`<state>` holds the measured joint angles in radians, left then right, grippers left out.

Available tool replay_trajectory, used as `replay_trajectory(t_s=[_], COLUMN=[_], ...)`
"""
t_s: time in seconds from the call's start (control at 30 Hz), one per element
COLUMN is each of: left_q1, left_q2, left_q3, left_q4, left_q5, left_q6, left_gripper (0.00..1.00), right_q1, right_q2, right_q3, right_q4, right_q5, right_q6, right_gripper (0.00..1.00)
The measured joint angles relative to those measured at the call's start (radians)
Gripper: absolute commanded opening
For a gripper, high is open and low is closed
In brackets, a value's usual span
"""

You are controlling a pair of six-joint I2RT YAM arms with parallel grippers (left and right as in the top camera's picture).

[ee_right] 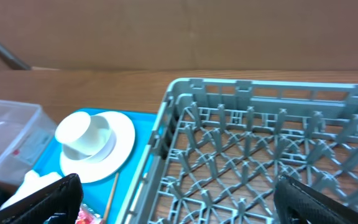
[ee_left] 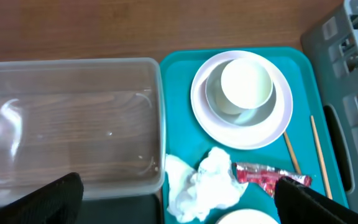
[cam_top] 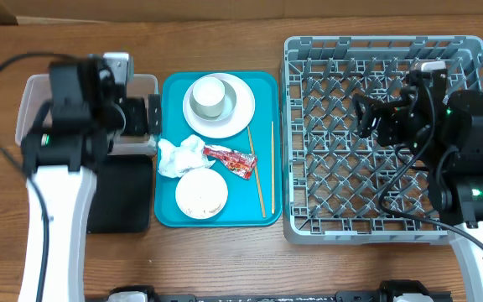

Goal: Sort waste into correct bins and load items into the dishwasher
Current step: 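Move left gripper to the tissue and red wrapper and grasp them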

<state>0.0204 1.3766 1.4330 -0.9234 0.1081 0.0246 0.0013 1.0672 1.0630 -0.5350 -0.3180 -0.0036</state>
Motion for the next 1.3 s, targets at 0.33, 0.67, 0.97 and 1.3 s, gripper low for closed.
replay_trajectory(t_s=[0.33, 0.67, 0.97, 1.3], left_q1=[-0.001, -0.021, -0.223, -0.256], left_q2=[0.268, 0.321, 0.321, 0.323], left_q3=[0.018, 0.044, 0.072, 0.041], left_q4=[-0.015, -0.05, -0.121, -0.197], left_q5=[0.113, 0.25, 0.13, -0.013], left_q6=[-0.001, 0.027, -0.084, -0.34], left_gripper=[1.0, 1.0, 0.82, 0.76], right_q1=[0.0, 0.0, 0.0, 0.0], right_q2=[0.0, 0.062, 0.131, 0.131], right_q3=[0.0, 0.001, 0.001, 0.001], right_q4=[0.0, -0.015, -0.019, -0.027], right_q5=[-0.086, -0.097, -0.102, -0.105], right_q6=[0.0, 0.011, 0.056, 0.063], right_gripper=[1.0, 1.0, 1.0, 1.0])
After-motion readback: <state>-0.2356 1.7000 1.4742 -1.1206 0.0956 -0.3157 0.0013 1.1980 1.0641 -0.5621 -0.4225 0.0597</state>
